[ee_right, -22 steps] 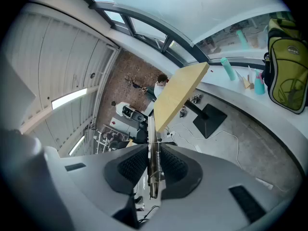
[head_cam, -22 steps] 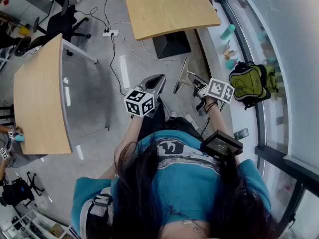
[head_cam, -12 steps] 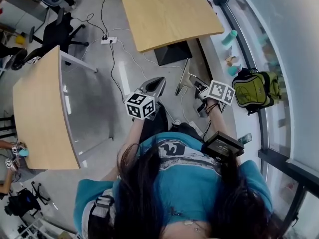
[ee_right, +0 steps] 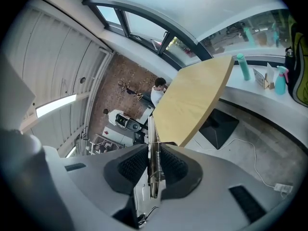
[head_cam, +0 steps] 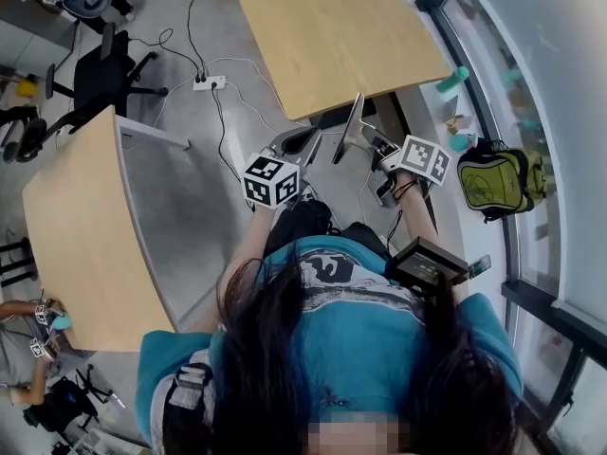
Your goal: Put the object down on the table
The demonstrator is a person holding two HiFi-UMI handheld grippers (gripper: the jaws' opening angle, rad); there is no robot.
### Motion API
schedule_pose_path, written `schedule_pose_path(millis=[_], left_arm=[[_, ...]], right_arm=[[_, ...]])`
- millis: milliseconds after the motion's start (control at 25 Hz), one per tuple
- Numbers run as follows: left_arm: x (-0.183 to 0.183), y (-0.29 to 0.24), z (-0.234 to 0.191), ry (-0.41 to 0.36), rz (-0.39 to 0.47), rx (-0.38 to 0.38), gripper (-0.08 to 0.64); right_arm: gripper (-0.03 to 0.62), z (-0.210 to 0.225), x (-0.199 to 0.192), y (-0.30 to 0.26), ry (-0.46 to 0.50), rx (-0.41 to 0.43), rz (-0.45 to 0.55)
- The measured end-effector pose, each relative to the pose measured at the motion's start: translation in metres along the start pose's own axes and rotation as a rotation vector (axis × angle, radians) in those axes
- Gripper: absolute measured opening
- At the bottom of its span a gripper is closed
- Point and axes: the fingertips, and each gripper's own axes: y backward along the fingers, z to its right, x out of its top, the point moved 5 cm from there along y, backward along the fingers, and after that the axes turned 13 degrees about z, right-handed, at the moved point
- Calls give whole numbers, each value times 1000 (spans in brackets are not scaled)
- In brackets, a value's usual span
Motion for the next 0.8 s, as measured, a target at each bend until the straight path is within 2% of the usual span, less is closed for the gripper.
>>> schedule_pose_path(millis=[440, 800], left_arm=[[19, -13, -70, 52, 15, -3, 2], [23, -38, -103, 69, 23, 37, 2]], right_arm=[[83, -16, 10, -61, -10, -59, 10], [83, -11, 39, -107, -3, -46, -6]])
